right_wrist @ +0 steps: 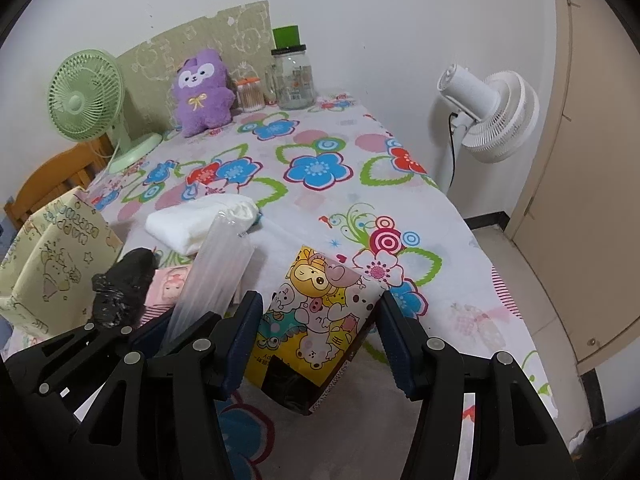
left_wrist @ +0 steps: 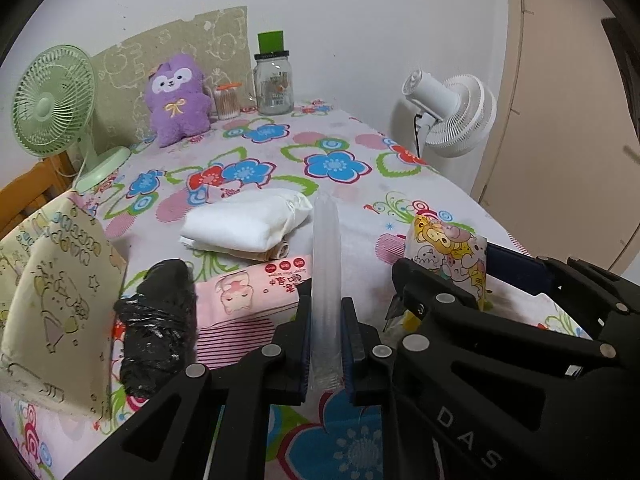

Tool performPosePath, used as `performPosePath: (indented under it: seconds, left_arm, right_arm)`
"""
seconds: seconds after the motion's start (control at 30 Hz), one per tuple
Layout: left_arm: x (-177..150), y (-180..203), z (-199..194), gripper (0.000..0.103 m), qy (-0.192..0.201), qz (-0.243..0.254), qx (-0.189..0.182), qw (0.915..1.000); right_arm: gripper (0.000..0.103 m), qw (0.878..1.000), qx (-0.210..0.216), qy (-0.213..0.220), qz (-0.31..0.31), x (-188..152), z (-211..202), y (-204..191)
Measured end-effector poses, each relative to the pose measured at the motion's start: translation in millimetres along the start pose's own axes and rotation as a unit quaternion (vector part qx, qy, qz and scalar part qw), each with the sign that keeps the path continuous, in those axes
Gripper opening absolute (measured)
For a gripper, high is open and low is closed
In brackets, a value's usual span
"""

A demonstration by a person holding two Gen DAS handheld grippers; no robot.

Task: Organize soft objects
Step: 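Grasp the clear plastic tube with the left tool, then carry the clear tube and cartoon box toward the storage box with both tools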

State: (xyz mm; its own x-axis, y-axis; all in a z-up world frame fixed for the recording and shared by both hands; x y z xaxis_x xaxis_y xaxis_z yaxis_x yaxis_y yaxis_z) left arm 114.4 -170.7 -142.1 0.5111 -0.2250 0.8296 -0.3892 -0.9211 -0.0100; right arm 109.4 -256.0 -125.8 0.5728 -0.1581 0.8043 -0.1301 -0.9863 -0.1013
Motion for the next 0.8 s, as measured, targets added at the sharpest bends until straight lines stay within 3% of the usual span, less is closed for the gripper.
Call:
performPosePath:
  seconds: [0.8]
  left_arm:
    - [14.0, -20.1, -55.1, 0.011, 0.043, -0.019, 0.022, 0.9987]
  right_arm:
    - [0.061, 0.999, 0.015, 0.042, -0.015, 18.1, -49.8, -32.1]
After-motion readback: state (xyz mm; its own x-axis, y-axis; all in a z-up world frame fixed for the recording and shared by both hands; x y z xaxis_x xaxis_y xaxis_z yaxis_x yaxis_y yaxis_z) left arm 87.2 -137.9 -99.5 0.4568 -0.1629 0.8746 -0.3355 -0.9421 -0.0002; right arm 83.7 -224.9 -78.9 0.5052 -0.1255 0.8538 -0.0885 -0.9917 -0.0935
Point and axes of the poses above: each gripper's, at about its wrist camera, not at the fingertips, and z roughly the way its jaws point, y to its right, x to its top, the point moved 7 cm from there along z, roughly the way its jaws point, and after that the axes turned 12 degrees about y, right-handed, at the moved point
